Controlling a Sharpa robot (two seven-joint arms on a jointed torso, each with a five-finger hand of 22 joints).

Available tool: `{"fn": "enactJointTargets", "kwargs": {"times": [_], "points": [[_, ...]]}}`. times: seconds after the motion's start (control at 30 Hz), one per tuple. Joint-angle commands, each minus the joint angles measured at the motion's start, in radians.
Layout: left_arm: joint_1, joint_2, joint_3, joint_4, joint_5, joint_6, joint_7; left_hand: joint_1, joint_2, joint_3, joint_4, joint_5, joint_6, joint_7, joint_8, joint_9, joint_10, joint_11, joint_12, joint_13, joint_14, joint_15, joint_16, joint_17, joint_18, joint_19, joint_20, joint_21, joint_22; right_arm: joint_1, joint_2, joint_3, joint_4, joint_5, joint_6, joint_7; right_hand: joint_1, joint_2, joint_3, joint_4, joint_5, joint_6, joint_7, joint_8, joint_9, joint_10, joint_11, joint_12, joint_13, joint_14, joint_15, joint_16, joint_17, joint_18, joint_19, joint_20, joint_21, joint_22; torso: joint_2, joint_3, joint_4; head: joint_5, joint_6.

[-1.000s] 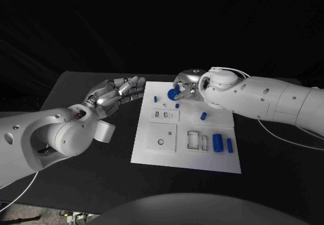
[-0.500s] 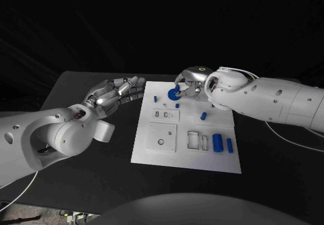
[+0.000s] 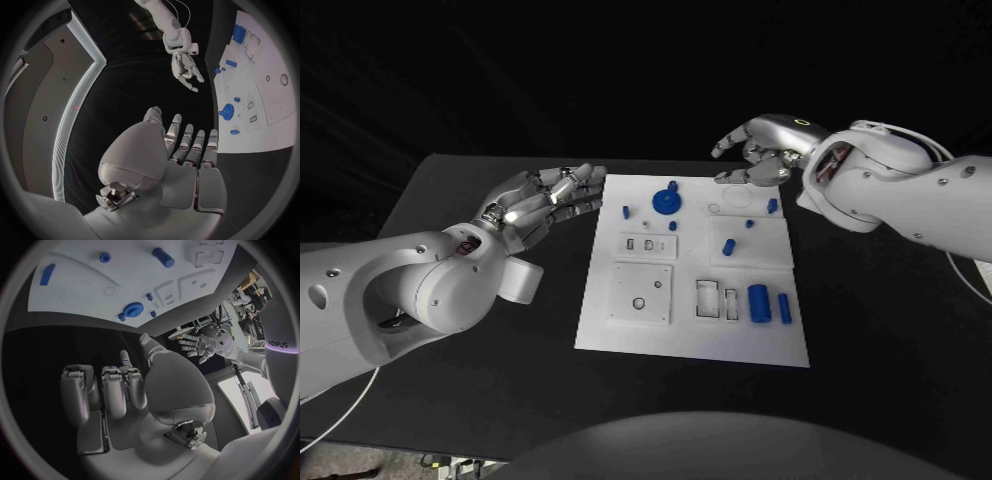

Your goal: Assemble the parts on the task board

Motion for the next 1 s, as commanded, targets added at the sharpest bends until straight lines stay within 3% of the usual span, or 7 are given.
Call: {"fn": "enactJointTargets", "kwargs": {"times": [0.03, 0.23, 0.33, 0.43, 0.53, 0.63, 1.0], "points": [[-0.001, 0.004, 0.001, -0.002, -0.005, 0.022, 0.008, 0.012, 0.001, 0.006, -0.001, 0.004, 0.003, 0.032, 0.005, 0.001, 0.005, 0.003, 0.001, 0.001, 0.003, 0.005, 0.004, 0.001, -0.012, 0.006, -0.002, 0.007, 0.001, -0.008, -0.041, -0.001, 0.020, 0.138, -0.030, 0.111, 0.021, -0.003, -0.003, 0.006, 0.124, 0.018, -0.010, 0.010, 0.008, 0.104, -0.015, 0.004, 0.263, 0.104, -0.015, 0.003, 0.263, 0.003, 0.053, -0.013, 0.015, 0.241, 0.000, 0.0014, -0.0007, -0.005, 0.000], [-0.003, 0.008, 0.000, -0.009, -0.007, 0.026, 0.010, 0.015, 0.001, 0.007, -0.002, 0.005, 0.002, 0.032, 0.005, 0.001, 0.004, 0.003, -0.002, 0.001, 0.002, 0.006, 0.004, 0.001, -0.012, 0.005, -0.002, 0.006, 0.001, -0.040, -0.123, -0.004, 0.022, 0.318, -0.042, 0.209, 0.049, -0.022, 0.017, 0.019, 0.353, -0.015, -0.026, 0.025, 0.035, 0.104, -0.029, 0.004, 0.263, 0.104, -0.029, 0.003, 0.263, 0.002, 0.057, -0.026, 0.021, 0.243, -0.001, -0.0011, -0.0015, -0.013, 0.000], [-0.004, 0.011, 0.000, -0.011, -0.008, 0.029, 0.010, 0.016, 0.001, 0.008, -0.002, 0.006, 0.001, 0.032, 0.005, 0.001, 0.004, 0.004, -0.002, 0.001, 0.002, 0.006, 0.004, 0.001, -0.011, 0.005, -0.002, 0.006, 0.001, -0.058, -0.139, -0.004, 0.004, 0.373, -0.036, 0.230, 0.067, -0.022, 0.016, 0.023, 0.278, -0.057, -0.029, 0.048, 0.054, 0.104, -0.034, 0.004, 0.263, 0.104, -0.032, 0.003, 0.263, 0.002, 0.054, -0.028, 0.018, 0.242, 0.000, -0.0015, -0.0050, -0.016, 0.000], [-0.006, 0.013, 0.000, -0.014, -0.008, 0.033, 0.010, 0.017, 0.001, 0.009, -0.003, 0.006, 0.000, 0.032, 0.006, 0.000, 0.003, 0.004, -0.003, 0.001, 0.002, 0.006, 0.004, 0.001, -0.011, 0.005, -0.002, 0.006, 0.001, -0.078, -0.142, -0.005, -0.025, 0.426, -0.032, 0.250, 0.062, -0.021, -0.011, 0.048, 0.092, -0.083, -0.031, 0.084, 0.079, 0.104, -0.035, 0.004, 0.263, 0.104, -0.033, 0.003, 0.263, 0.002, 0.053, -0.031, 0.018, 0.242, 0.001, -0.0014, -0.0102, -0.016, 0.000], [-0.007, 0.016, 0.000, -0.016, -0.009, 0.036, 0.011, 0.019, 0.001, 0.010, -0.004, 0.007, -0.002, 0.032, 0.006, 0.000, 0.003, 0.004, -0.004, 0.001, 0.001, 0.007, 0.004, 0.001, -0.011, 0.005, -0.002, 0.006, 0.001, -0.100, -0.140, -0.005, -0.057, 0.465, -0.029, 0.279, 0.057, -0.026, -0.032, 0.067, 0.053, -0.096, -0.031, 0.111, 0.093, 0.104, -0.034, 0.004, 0.263, 0.104, -0.033, 0.003, 0.263, 0.002, 0.053, -0.031, 0.018, 0.241, 0.000, -0.0011, -0.0126, -0.017, 0.000], [-0.008, 0.017, 0.000, -0.017, -0.011, 0.039, 0.012, 0.021, 0.001, 0.011, -0.004, 0.008, -0.003, 0.032, 0.006, 0.000, 0.002, 0.004, -0.005, 0.001, 0.001, 0.007, 0.004, 0.001, -0.011, 0.005, -0.002, 0.006, 0.001, -0.124, -0.134, -0.006, -0.087, 0.487, -0.040, 0.310, 0.069, -0.025, -0.035, 0.071, 0.064, -0.111, -0.034, 0.125, 0.102, 0.104, -0.035, 0.004, 0.263, 0.104, -0.034, 0.003, 0.263, 0.003, 0.053, -0.032, 0.018, 0.241, 0.001, 0.0006, -0.0132, -0.016, 0.000], [-0.011, 0.016, 0.000, -0.021, -0.012, 0.044, 0.011, 0.024, 0.002, 0.013, -0.005, 0.009, -0.006, 0.033, 0.006, 0.000, 0.001, 0.005, -0.007, 0.000, 0.000, 0.007, 0.004, 0.000, -0.011, 0.005, -0.002, 0.006, 0.001, -0.183, -0.100, -0.006, -0.177, 0.514, -0.044, 0.321, 0.146, -0.021, -0.026, 0.072, 0.288, -0.223, -0.041, 0.213, 0.141, 0.104, -0.043, 0.004, 0.263, 0.104, -0.040, 0.003, 0.263, 0.005, 0.045, -0.038, 0.011, 0.238, 0.000, -0.0003, -0.0114, -0.022, 0.000]]}}
